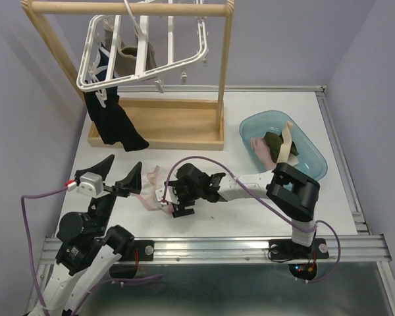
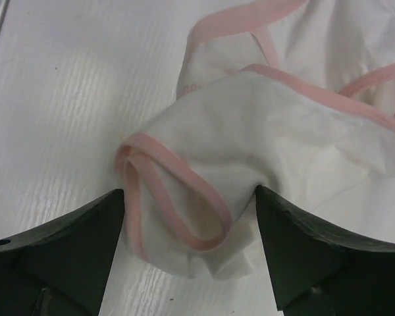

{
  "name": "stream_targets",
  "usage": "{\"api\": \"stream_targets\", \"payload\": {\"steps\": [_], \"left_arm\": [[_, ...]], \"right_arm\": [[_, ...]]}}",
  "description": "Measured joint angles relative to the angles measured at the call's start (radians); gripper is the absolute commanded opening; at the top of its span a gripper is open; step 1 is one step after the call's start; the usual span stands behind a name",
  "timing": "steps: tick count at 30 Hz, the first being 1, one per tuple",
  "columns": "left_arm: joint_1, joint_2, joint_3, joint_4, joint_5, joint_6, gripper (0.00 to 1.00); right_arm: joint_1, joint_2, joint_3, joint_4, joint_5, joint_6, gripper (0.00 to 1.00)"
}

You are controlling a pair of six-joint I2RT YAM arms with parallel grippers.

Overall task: Remove the underwear clipped to the hanger
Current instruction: Pick up the underwear from the center of the board.

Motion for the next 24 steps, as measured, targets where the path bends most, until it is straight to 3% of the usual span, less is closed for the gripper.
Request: {"api": "stream_targets", "payload": {"steps": [3, 5, 6, 7, 12, 17, 24], "left_arm": [[0.0, -0.027, 0.0, 0.008, -0.019, -0.003, 0.99], [0.0, -0.03, -0.001, 0.01, -0.025, -0.004, 0.99], [0.0, -0.03, -0.003, 0.011, -0.027, -0.005, 0.99], [0.0, -0.03, -0.005, 0.011, -0.031, -0.006, 0.99], [0.0, -0.03, -0.015, 0.006, -0.042, -0.009, 0.99], [0.0, -0.03, -0.015, 0.006, -0.046, -0.013, 0.99], [0.0, -0.03, -0.015, 0.005, -0.049, -0.015, 0.99]], "right_arm": [[0.007, 0.028, 0.003, 0.003, 0.031, 0.029, 0.64], [0.012, 0.031, 0.003, 0.008, 0.05, 0.04, 0.33], [0.012, 0.03, 0.003, 0.008, 0.063, 0.046, 0.1], [0.012, 0.029, 0.003, 0.004, 0.072, 0.043, 0.01], [0.01, -0.039, 0.002, -0.085, 0.096, -0.002, 0.0], [-0.029, -0.231, 0.003, -0.275, 0.076, -0.129, 0.0], [-0.386, -0.438, 0.026, -0.373, 0.007, -0.135, 0.01]]}}
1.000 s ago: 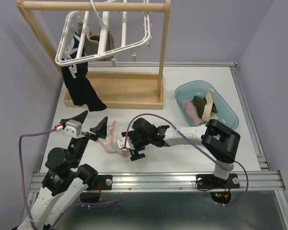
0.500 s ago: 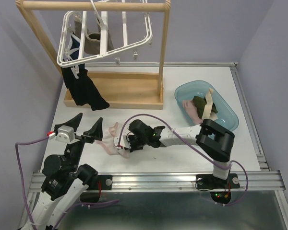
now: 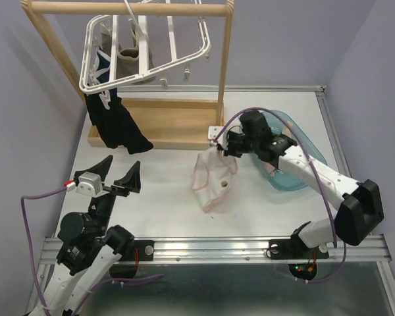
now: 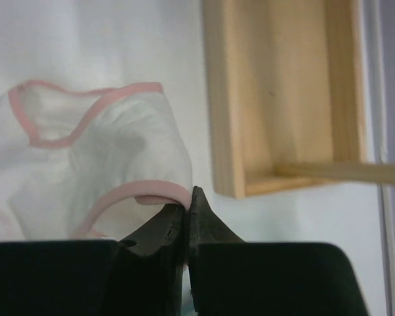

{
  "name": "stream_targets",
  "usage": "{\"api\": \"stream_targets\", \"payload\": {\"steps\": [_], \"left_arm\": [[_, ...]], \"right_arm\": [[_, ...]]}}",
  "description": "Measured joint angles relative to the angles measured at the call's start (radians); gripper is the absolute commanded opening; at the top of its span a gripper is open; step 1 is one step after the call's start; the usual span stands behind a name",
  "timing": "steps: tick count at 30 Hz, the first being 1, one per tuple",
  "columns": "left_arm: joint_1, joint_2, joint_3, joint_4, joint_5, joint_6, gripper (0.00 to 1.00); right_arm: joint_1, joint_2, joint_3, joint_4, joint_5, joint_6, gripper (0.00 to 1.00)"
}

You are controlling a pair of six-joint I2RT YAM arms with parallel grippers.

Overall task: Remove the underwear clipped to the hanger
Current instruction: Pick up the underwear from the center of the board, then place the underwear in the bin.

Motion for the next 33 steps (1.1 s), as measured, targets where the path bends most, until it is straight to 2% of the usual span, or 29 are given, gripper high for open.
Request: {"api": "stream_targets", "payload": {"steps": [3, 9, 16, 21, 26, 33], "left_arm": [[0.0, 0.0, 0.0, 0.0, 0.0, -0.002, 0.99], [0.0, 0.0, 0.0, 0.0, 0.0, -0.002, 0.99], [0.0, 0.0, 0.0, 0.0, -0.002, -0.003, 0.99], [0.0, 0.0, 0.0, 0.0, -0.004, -0.003, 0.99], [0.0, 0.0, 0.0, 0.0, -0.004, -0.004, 0.99], [0.0, 0.0, 0.0, -0.001, -0.004, -0.006, 0.99]], "right_arm": [[-0.155, -0.061, 0.022, -0.011, 0.002, 0.052, 0.0], [-0.315, -0.14, 0.029, 0.042, 0.072, 0.191, 0.01], [-0.414, -0.134, 0.029, 0.135, 0.229, 0.309, 0.01], [-0.477, -0.19, -0.008, 0.258, 0.333, 0.375, 0.01], [-0.534, -0.241, -0.033, 0.337, 0.374, 0.402, 0.01], [-0.595, -0.234, -0.052, 0.367, 0.384, 0.409, 0.01]]}}
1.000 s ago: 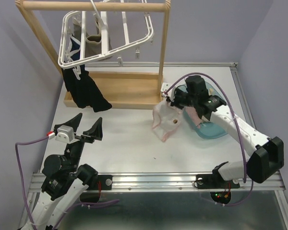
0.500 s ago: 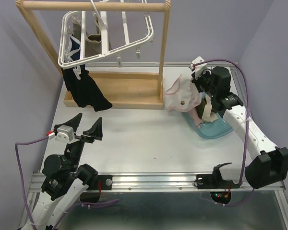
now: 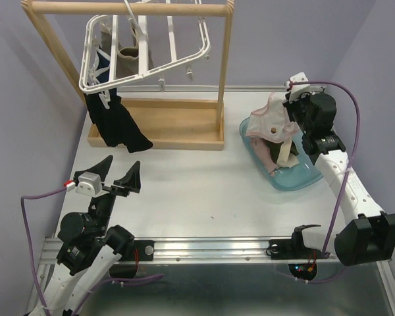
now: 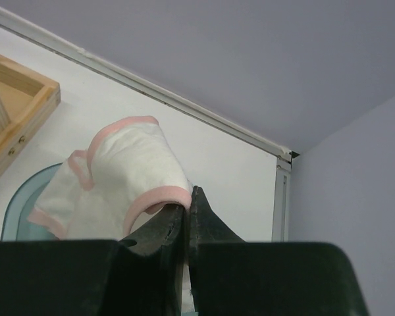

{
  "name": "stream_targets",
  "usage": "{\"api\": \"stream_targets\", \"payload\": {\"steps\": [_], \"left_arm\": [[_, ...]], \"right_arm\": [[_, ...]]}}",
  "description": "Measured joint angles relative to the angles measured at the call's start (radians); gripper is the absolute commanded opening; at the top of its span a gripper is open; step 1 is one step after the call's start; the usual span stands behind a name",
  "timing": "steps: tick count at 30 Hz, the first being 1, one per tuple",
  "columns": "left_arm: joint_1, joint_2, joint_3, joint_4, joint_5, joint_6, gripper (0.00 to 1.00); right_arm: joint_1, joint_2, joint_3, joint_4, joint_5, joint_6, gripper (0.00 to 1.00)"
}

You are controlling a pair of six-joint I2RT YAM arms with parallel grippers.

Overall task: Remove the underwear clipped to the hanger
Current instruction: Place the underwear in the bin.

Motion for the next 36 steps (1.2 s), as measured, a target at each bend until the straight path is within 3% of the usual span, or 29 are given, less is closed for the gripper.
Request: {"api": "stream_targets", "payload": {"steps": [16, 19, 20, 23, 25, 26, 31, 36], "left_arm": [[0.0, 0.0, 0.0, -0.001, 0.0, -0.001, 0.99], [0.0, 0.0, 0.0, -0.001, -0.001, -0.001, 0.99], [0.0, 0.0, 0.0, -0.002, -0.001, -0.002, 0.99], [0.0, 0.0, 0.0, -0.003, -0.001, -0.003, 0.99], [0.0, 0.0, 0.0, -0.005, -0.001, -0.003, 0.99], [0.0, 0.0, 0.0, -0.006, -0.001, -0.003, 0.99], [0.0, 0.0, 0.0, -0.008, -0.013, -0.006, 0.99], [0.0, 0.018, 0.013, -0.015, -0.063, -0.029, 0.99]], "right_arm": [[-0.043, 0.079, -0.033, 0.016, -0.06, 0.003, 0.11], [-0.043, 0.104, -0.033, 0.015, -0.069, 0.002, 0.23], [-0.043, 0.111, -0.033, 0.015, -0.071, 0.002, 0.47], [-0.043, 0.136, -0.033, 0.008, -0.085, -0.006, 0.76], [-0.043, 0.15, -0.033, -0.003, -0.095, -0.014, 0.89], [-0.043, 0.156, -0.033, -0.013, -0.099, -0.026, 1.0], [-0.043, 0.175, -0.033, -0.066, -0.117, -0.049, 1.0], [-0.044, 0.168, -0.033, -0.105, -0.236, -0.036, 1.0]]}}
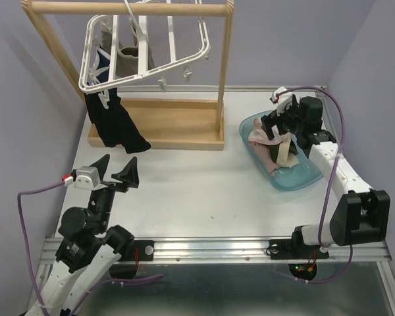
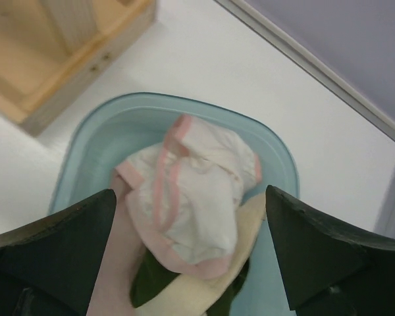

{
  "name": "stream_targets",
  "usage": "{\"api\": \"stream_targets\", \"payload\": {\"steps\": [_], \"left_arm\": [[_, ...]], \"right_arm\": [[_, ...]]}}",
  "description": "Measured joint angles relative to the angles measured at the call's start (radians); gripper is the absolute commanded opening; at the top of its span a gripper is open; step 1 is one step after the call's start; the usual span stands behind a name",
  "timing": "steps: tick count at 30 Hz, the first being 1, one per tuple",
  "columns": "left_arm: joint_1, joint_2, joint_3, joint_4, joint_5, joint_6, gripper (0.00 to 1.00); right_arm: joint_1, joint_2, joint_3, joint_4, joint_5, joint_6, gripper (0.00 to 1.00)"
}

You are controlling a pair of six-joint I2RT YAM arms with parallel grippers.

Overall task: Remove the underwear clipped to the hanger
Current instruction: Place the underwear in the bin.

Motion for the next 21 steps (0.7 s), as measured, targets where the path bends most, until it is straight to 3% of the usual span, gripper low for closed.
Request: {"api": "stream_targets", "payload": {"steps": [9, 13, 21], "left_arm": [[0.0, 0.307, 0.172, -0.039, -0.115, -0.086, 0.99], [0.0, 0.387, 0.256, -0.055, -0.132, -0.127, 0.99], [0.009, 0.623, 0.611, -0.076, -0.126, -0.159, 0.99]], "right_arm": [[-0.004, -0.076, 0.001, -0.055, -0.562, 0.111, 1.0], [-0.005, -0.074, 0.001, -0.064, -0.667, 0.148, 1.0], [-0.004, -0.04, 0.002, -0.072, -0.765, 0.213, 1.0]]}}
